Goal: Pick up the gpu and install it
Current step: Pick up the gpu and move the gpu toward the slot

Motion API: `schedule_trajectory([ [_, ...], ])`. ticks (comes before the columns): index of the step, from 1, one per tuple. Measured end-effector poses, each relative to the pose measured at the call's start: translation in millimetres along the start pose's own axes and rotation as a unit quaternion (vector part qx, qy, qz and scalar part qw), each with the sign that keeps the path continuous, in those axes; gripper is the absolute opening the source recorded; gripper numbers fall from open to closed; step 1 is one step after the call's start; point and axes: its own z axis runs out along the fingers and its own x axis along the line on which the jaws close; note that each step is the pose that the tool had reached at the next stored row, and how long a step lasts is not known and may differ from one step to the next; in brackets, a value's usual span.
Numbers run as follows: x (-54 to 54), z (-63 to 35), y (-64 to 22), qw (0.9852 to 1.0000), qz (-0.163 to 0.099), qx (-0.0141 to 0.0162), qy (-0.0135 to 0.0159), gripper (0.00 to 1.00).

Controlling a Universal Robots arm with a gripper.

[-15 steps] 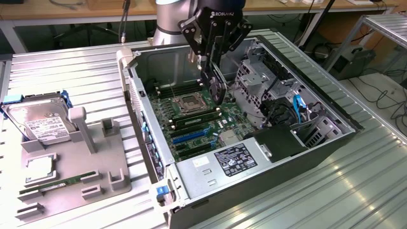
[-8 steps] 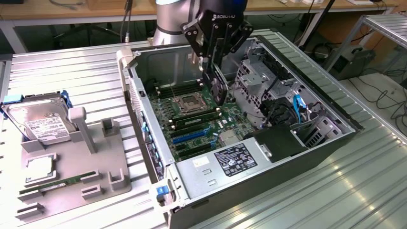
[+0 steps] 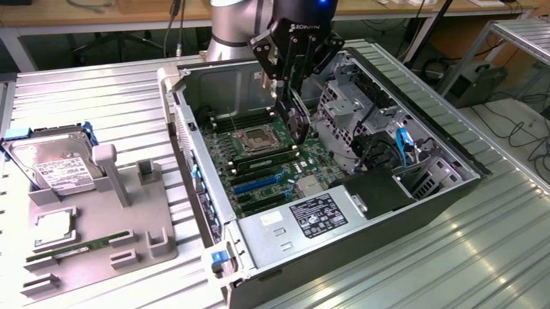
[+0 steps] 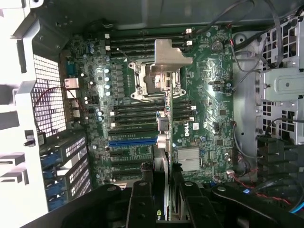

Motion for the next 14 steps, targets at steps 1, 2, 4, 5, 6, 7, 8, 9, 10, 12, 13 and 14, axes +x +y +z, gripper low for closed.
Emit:
schedule_trajectory([
  [1, -0.5, 0.7, 0.1, 1.0000, 0.000, 0.0001, 0.0000, 0.26],
  [2, -1.2, 1.6, 0.2, 1.0000, 0.000, 0.0003, 0.0000, 0.26],
  [4, -2.5, 3.1, 0.5, 1.0000, 0.000, 0.0007, -0.0001, 0.26],
  [5, -3.1, 3.9, 0.6, 1.0000, 0.000, 0.0009, -0.0001, 0.26],
  [6, -4.0, 5.0, 0.8, 1.0000, 0.000, 0.0011, -0.0001, 0.26],
  [7, -4.6, 5.6, 0.8, 1.0000, 0.000, 0.0013, -0.0001, 0.26],
  [8, -5.1, 6.2, 0.9, 1.0000, 0.000, 0.0014, -0.0001, 0.26],
  [9, -5.5, 6.7, 1.0, 1.0000, 0.000, 0.0015, -0.0001, 0.26],
  [10, -6.2, 7.5, 1.1, 1.0000, 0.000, 0.0017, -0.0001, 0.26],
  [12, -7.5, 8.9, 1.3, 1.0000, 0.000, 0.0020, -0.0002, 0.26],
  [13, -8.3, 9.8, 1.5, 1.0000, 0.000, 0.0022, -0.0002, 0.26],
  [14, -9.0, 10.5, 1.6, 1.0000, 0.000, 0.0024, -0.0002, 0.26],
])
